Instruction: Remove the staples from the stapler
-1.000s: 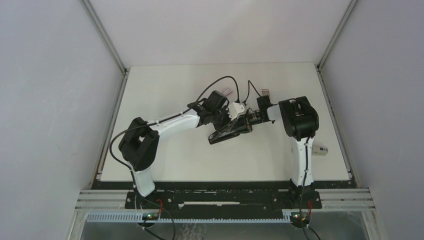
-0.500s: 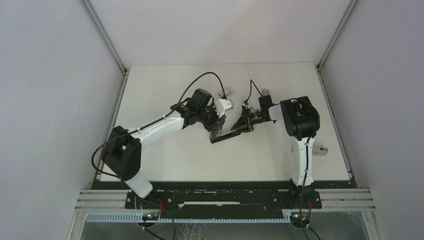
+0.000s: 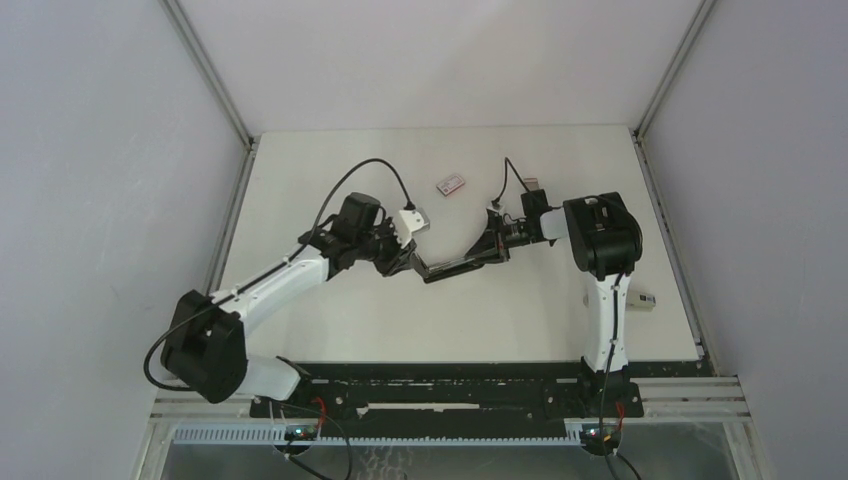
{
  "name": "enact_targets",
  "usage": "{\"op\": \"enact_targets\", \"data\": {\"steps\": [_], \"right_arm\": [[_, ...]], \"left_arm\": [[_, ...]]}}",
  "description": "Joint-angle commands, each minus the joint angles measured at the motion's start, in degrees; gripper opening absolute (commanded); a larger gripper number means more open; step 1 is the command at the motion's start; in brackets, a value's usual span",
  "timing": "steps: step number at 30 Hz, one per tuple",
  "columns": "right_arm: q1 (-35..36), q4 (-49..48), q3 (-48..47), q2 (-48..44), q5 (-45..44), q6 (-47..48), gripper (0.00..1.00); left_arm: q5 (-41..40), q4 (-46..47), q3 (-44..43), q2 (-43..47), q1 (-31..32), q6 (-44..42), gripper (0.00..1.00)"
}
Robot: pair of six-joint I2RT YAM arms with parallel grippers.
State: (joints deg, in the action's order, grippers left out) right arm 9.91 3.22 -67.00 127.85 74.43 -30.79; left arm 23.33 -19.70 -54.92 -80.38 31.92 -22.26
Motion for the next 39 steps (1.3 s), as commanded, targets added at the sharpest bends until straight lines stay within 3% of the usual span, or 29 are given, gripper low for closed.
{"op": "enact_targets", "data": {"steps": [1,12,28,39], "right_arm": [[-2.21,0.99,0.43,-0.69,-5.11,2.11,0.05],[-2.75,1.27,0.41,-1.31,-5.28,2.28,0.06],[-3.22,1.26,0.45,-2.43,-4.95,1.96,0.07],[-3.4,1.17,0.42,-2.52,-4.93,1.94,0.08]], "left_arm": [[-3.19,2.49,4.24,6.98,-3.69,-4.19,0.01],[-8.07,2.77,13.29,12.47,-5.99,-8.39,0.01],[-12.3,4.43,15.37,7.48,-5.99,-9.58,0.08],[-14.62,7.22,16.89,4.54,-5.94,-9.12,0.08]]}}
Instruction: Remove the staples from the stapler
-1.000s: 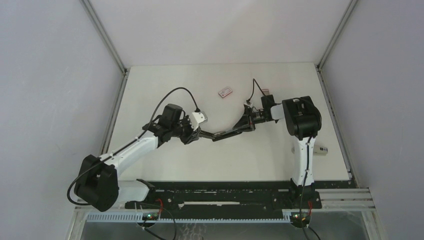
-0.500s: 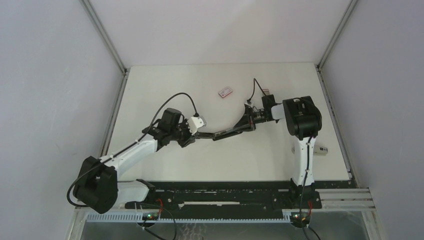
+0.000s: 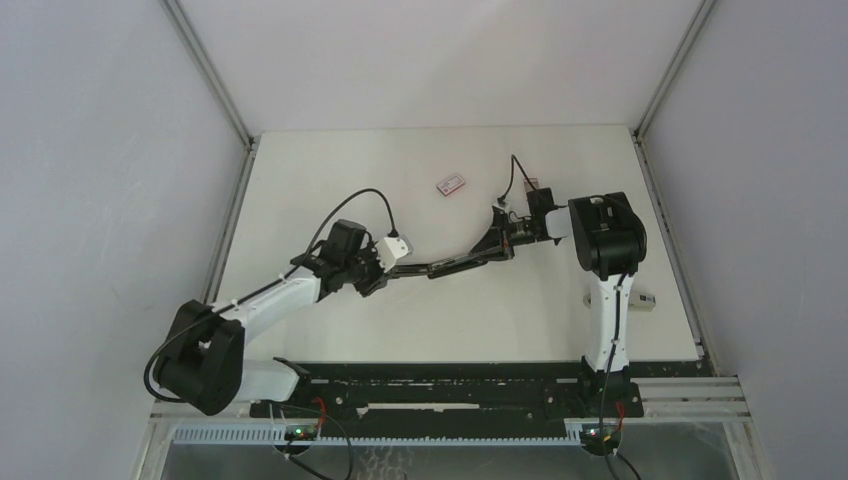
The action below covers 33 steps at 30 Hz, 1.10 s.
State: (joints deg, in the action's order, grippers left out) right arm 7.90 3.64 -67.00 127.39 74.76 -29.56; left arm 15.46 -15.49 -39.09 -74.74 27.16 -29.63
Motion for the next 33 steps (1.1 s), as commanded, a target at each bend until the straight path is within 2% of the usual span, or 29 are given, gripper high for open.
{"op": "enact_targets", "data": {"steps": [1,14,23,31,33], "right_arm": [[-1.47,0.76,0.46,-2.12,-5.29,0.72,0.08],[-1.74,0.76,0.38,-2.15,-5.31,0.62,0.09],[-1.86,0.84,0.34,-2.12,-5.34,0.7,0.1],[-1.91,0.84,0.38,-2.12,-5.39,0.81,0.11],[-1.92,0.84,0.38,-2.15,-5.34,0.77,0.11]], "left_arm": [[-6.99,3.2,1.18,-1.36,-1.22,-1.75,0.08],[-8.89,2.93,1.18,-4.25,-1.19,-3.96,0.1],[-8.39,1.47,0.27,-7.09,-1.23,-4.55,0.18],[-8.44,1.07,-0.32,-7.92,-1.23,-4.56,0.32],[-8.35,0.92,-0.49,-8.05,-1.23,-4.58,0.33]]}}
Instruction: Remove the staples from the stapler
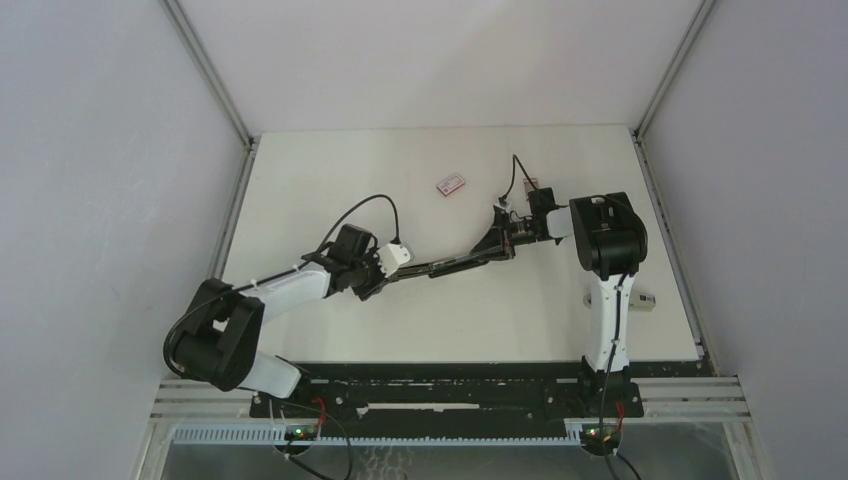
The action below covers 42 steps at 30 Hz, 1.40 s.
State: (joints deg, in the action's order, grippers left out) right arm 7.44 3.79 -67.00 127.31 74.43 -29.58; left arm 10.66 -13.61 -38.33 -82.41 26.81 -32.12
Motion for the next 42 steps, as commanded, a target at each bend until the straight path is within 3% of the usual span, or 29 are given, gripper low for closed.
{"op": "enact_targets", "data": {"steps": [1,26,34,42], "right_arm": [[-1.4,0.69,0.33,-2.02,-5.01,0.83,0.11],[-1.61,0.7,0.37,-2.05,-5.07,0.87,0.16],[-1.55,0.84,0.38,-2.47,-5.08,1.85,0.17],[-1.17,0.63,0.38,-3.74,-3.99,3.42,0.16]], "left_arm": [[-3.6,-1.1,-1.35,-0.46,-0.88,-2.07,0.33],[-3.76,-2.67,-1.29,3.95,-1.07,-2.07,0.69],[5.06,-8.22,-7.69,5.15,-1.04,-0.74,0.75],[15.71,-12.47,-16.21,-1.94,-0.97,0.08,0.75]]}}
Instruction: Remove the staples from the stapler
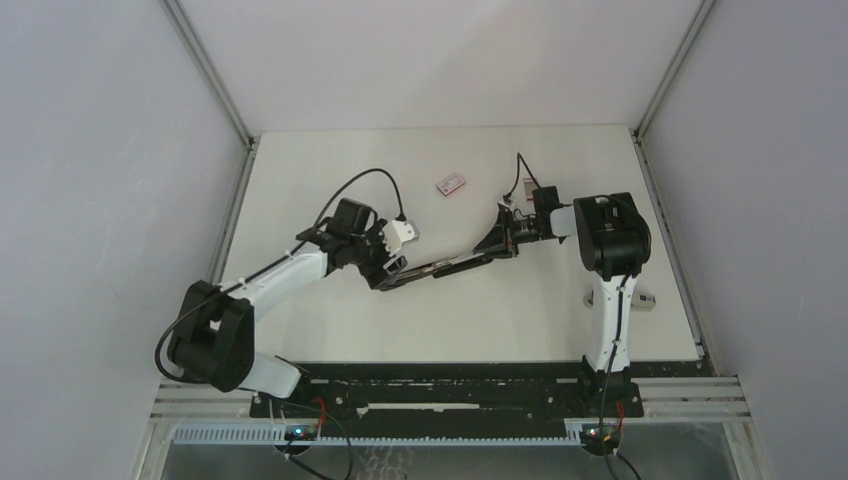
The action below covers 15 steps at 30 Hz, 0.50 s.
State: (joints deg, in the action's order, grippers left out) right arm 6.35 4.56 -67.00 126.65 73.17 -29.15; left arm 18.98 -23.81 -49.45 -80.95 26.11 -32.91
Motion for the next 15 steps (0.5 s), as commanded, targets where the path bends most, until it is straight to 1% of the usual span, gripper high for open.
{"op": "enact_targets", "data": {"steps": [1,6,15], "right_arm": [[0.06,-0.24,0.38,-3.18,-2.4,3.15,0.16],[0.74,-0.56,0.36,-3.91,-0.99,4.0,0.14],[1.72,-1.02,0.38,-5.21,0.31,4.63,0.1]], "left_arm": [[8.11,-2.47,-6.1,-4.71,-0.29,0.89,0.75],[10.51,-7.94,-15.4,-12.1,-0.26,0.94,0.76],[18.74,-17.83,-26.93,-20.86,-0.18,2.23,0.76]]}}
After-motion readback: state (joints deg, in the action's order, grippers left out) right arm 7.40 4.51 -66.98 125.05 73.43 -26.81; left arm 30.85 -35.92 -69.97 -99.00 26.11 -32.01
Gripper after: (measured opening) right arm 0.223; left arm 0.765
